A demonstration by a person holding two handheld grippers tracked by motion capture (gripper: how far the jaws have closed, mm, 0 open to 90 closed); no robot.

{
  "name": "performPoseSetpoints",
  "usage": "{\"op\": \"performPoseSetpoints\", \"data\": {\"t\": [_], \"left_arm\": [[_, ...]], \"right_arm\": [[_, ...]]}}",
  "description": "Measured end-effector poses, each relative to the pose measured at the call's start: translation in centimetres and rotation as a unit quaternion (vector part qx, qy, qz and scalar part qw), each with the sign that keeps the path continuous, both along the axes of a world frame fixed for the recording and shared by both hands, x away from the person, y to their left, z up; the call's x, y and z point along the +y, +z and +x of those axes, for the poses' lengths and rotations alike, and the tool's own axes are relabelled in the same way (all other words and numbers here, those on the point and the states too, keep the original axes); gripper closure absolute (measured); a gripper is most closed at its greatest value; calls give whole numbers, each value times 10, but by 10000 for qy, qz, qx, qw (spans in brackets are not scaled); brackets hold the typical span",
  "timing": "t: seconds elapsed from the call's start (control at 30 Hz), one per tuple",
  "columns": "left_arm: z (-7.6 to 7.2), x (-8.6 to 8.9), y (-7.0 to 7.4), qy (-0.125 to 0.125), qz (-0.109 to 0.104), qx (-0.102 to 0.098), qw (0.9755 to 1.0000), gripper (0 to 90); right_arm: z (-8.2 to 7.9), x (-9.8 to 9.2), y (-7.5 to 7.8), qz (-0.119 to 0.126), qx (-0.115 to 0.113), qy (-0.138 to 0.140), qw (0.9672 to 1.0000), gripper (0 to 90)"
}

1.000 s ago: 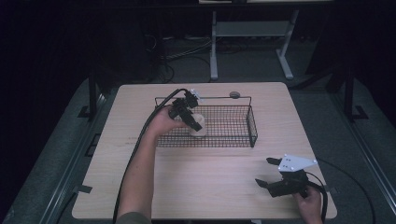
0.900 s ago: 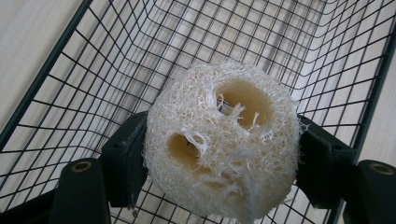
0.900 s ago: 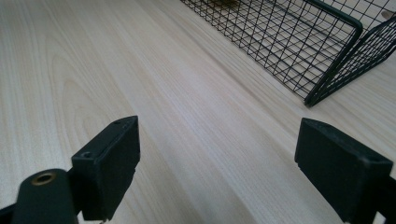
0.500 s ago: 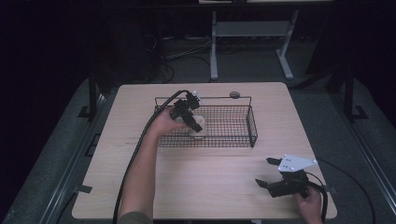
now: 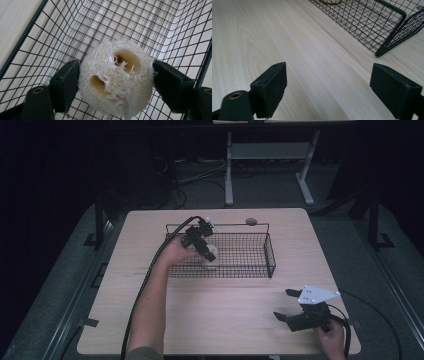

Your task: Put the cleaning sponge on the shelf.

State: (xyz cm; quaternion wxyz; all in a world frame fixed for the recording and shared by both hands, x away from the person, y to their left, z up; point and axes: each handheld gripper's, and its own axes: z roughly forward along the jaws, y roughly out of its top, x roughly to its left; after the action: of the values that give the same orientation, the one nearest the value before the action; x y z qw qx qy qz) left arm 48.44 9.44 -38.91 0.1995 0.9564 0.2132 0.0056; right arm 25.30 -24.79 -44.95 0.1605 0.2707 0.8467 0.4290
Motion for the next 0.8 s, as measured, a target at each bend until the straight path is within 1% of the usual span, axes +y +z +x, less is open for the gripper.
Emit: {"op": "performPoseSetpoints", "data": {"t": [0.4,0.63,0.8], "left_arm": [[-3,7,10,52,-131,-33,9999,217],[-6,8,14,7,-132,-123,9998,214],[-8,10,19,31,-201,-158,9997,215]], "right_arm": [[0,0,0,15,-12,10,10000,135],[-1,0,0,30,19,-19,10000,136],[-1,0,1,23,49,-24,10000,135]]}}
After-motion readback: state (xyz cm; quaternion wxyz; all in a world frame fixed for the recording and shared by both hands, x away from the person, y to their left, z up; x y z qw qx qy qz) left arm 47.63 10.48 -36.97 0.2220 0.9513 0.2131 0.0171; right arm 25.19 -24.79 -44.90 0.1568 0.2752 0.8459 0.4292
